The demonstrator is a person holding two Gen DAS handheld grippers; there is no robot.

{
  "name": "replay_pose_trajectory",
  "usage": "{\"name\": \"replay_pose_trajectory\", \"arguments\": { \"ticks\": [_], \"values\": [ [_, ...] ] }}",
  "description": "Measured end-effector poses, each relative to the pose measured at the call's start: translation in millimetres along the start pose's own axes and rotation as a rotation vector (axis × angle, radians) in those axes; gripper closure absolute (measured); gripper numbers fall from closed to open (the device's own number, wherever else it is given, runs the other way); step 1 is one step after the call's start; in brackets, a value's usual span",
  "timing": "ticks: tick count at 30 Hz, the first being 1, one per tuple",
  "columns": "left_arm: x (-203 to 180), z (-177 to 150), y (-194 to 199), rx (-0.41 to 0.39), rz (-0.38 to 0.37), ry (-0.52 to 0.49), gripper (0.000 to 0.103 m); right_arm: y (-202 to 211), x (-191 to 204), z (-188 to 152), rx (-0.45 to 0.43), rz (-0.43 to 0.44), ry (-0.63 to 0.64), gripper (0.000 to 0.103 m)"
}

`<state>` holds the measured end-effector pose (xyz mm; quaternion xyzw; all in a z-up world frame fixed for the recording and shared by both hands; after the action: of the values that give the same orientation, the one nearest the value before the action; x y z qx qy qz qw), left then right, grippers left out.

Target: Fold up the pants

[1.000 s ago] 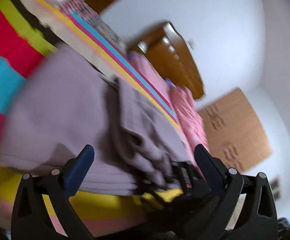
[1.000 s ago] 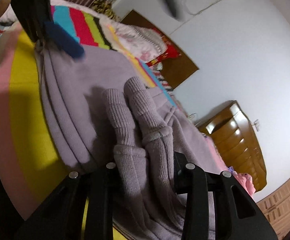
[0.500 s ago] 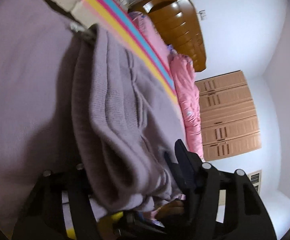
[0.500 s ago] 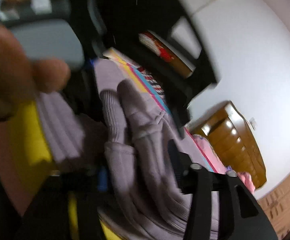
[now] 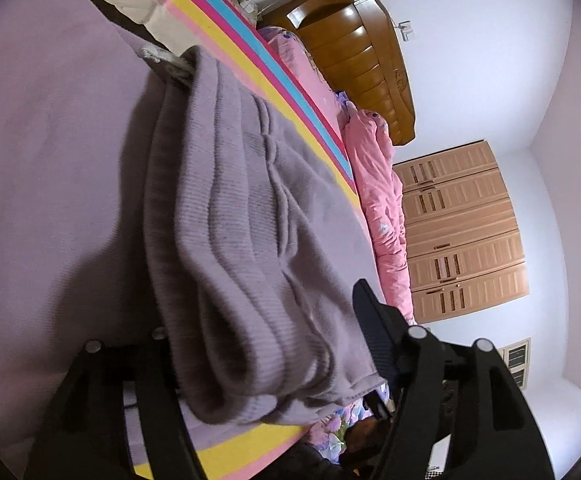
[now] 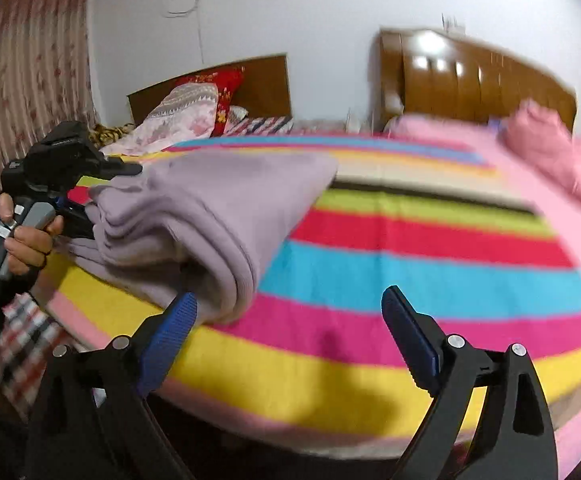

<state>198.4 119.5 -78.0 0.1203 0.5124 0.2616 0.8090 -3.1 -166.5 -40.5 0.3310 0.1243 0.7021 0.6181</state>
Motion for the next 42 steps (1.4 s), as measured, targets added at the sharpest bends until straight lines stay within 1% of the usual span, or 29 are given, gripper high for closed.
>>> {"name": "replay_pose_trajectory", "arguments": {
  "ticks": [1,4,6,7,8,9,10,11,12,13,15,18,19,20,22,23,24,25,26,27,28,30,31,32,34,35,38,41,42],
  "values": [
    [-1,0,-1,-0.002,0.005,0.0,0.033,-2,1,0,0.007,0.004,-0.009,0.014],
    [-9,2,-5,-0.006,0.014,-0.013,0.025,-16,21,-6,0.033,-0.003,0.043,0.014],
    [-12,2,-6,-0.018,0.045,-0.004,0.028,-22,29,-4,0.036,0.022,0.047,0.014],
    [-13,2,-9,-0.007,0.103,-0.01,0.046,-28,33,-6,0.038,0.029,0.044,0.014],
    [-15,1,-11,0.006,0.158,-0.029,0.071,-33,37,-5,0.036,0.018,0.045,0.014],
    [-22,4,-11,-0.002,0.194,-0.062,0.073,-40,40,-5,0.039,-0.013,0.057,0.014],
    [-29,6,-7,-0.011,0.208,-0.087,0.078,-48,40,-7,0.046,-0.032,0.064,0.014],
    [-41,10,-5,-0.018,0.229,-0.124,0.08,-55,43,-8,0.05,-0.055,0.07,0.014],
    [-61,19,-2,-0.034,0.235,-0.177,0.081,-61,46,-9,0.048,-0.072,0.072,0.014],
    [-75,27,-1,-0.041,0.225,-0.207,0.081,-66,49,-10,0.047,-0.083,0.076,0.014],
    [-111,45,-1,-0.031,0.219,-0.3,0.081,-73,57,-10,0.04,-0.107,0.105,0.014],
    [-148,60,-1,-0.02,0.242,-0.395,0.081,-83,66,-15,0.014,-0.182,0.162,0.014],
    [-161,66,2,-0.029,0.252,-0.425,0.081,-83,66,-15,0.008,-0.198,0.17,0.014],
    [-167,67,10,-0.04,0.259,-0.441,0.082,-82,66,-17,-0.003,-0.223,0.188,0.014],
    [-170,70,36,-0.085,0.267,-0.458,0.082,-79,65,-21,-0.016,-0.244,0.22,0.014],
    [-165,68,56,-0.119,0.27,-0.454,0.082,-77,66,-22,-0.029,-0.259,0.24,0.014],
    [-150,66,80,-0.17,0.281,-0.429,0.082,-76,66,-24,-0.041,-0.269,0.261,0.014],
    [-134,58,102,-0.2,0.295,-0.4,0.082,-75,67,-25,-0.051,-0.273,0.279,0.014],
    [-109,50,123,-0.228,0.316,-0.352,0.082,-73,67,-26,-0.057,-0.268,0.289,0.014],
    [-73,38,142,-0.248,0.338,-0.279,0.082,-72,70,-28,-0.069,-0.253,0.309,0.014],
    [-46,26,153,-0.254,0.35,-0.223,0.082,-71,72,-30,-0.074,-0.253,0.323,0.014],
    [15,-1,156,-0.24,0.354,-0.083,0.082,-73,76,-36,-0.079,-0.257,0.357,0.014],
    [41,-15,148,-0.22,0.348,-0.039,0.082,-72,74,-37,-0.085,-0.253,0.349,0.014],
    [56,-24,143,-0.228,0.328,-0.024,0.082,-73,71,-32,-0.079,-0.247,0.338,0.014],
    [63,-30,145,-0.285,0.264,-0.023,0.082,-75,69,-29,-0.063,-0.232,0.327,0.014],
    [62,-30,145,-0.292,0.269,-0.032,0.082,-75,70,-27,-0.061,-0.233,0.332,0.014],
    [53,-33,144,-0.283,0.322,-0.062,0.082,-76,68,-24,-0.06,-0.241,0.328,0.013],
    [49,-37,145,-0.287,0.335,-0.069,0.082,-76,73,-28,-0.057,-0.24,0.317,0.012],
    [49,-37,144,-0.285,0.34,-0.071,0.082,-74,76,-29,-0.057,-0.24,0.317,0.009]
  ]
}}
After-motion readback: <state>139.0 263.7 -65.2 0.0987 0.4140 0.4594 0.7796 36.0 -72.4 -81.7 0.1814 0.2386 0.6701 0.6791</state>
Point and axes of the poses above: each gripper's, at about its wrist camera, not at the fingertips, and y roughly against the way its jaws point, x to its left, z to its top, the point moved 2 cm from there along -y, roughly the way its jaws point, and after that the axes turned 14 degrees about -y, right-handed, at the moved point
